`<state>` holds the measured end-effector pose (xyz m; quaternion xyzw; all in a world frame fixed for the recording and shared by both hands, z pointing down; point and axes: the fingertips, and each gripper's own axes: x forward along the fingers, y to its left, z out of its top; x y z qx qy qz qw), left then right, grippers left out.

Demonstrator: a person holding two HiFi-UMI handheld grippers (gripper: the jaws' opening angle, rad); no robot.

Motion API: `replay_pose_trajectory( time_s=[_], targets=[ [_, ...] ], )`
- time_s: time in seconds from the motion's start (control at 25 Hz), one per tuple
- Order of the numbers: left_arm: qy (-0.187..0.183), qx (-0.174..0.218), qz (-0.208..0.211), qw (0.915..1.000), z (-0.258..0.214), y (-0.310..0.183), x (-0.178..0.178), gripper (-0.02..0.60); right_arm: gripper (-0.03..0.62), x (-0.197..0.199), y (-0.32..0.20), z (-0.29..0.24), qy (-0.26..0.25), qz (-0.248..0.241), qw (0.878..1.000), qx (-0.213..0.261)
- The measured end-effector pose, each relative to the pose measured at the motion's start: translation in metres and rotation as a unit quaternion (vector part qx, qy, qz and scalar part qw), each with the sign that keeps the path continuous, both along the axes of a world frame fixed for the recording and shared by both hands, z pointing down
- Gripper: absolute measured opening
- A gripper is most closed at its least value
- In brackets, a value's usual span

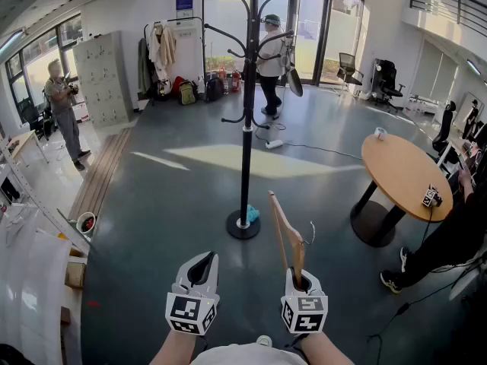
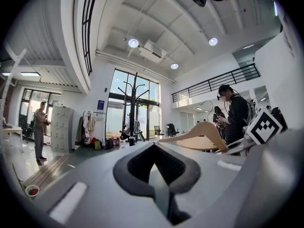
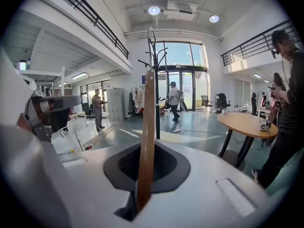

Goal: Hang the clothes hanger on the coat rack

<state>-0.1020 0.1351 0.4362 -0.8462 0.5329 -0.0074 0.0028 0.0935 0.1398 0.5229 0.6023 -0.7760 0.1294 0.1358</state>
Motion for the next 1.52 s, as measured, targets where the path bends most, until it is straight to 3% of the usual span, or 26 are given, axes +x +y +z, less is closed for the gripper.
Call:
replay_pose_trajectory(
  time_s=[0.44,1.12,1.52],
  targets=[
    [0.0,-0.001,0.003,1.0,0.0,0.007,-0.005,0.001,0.026,-0.002,0.004,-0.001,0.0,0.004,1.0,-0.001],
    [0.015,-0.021,-0.009,0.9996,0.026,0.022,-0.076,0.001,0.026,-0.046,0.011,0.009,-0.01,0.029,1.0,-0.007],
    [0.017,-0.032,-0.028,0.999,0.04,-0.028,-0.084,0.001,0.028,-0.038,-0.044,0.014,-0.002,0.023,1.0,-0.013]
  ],
)
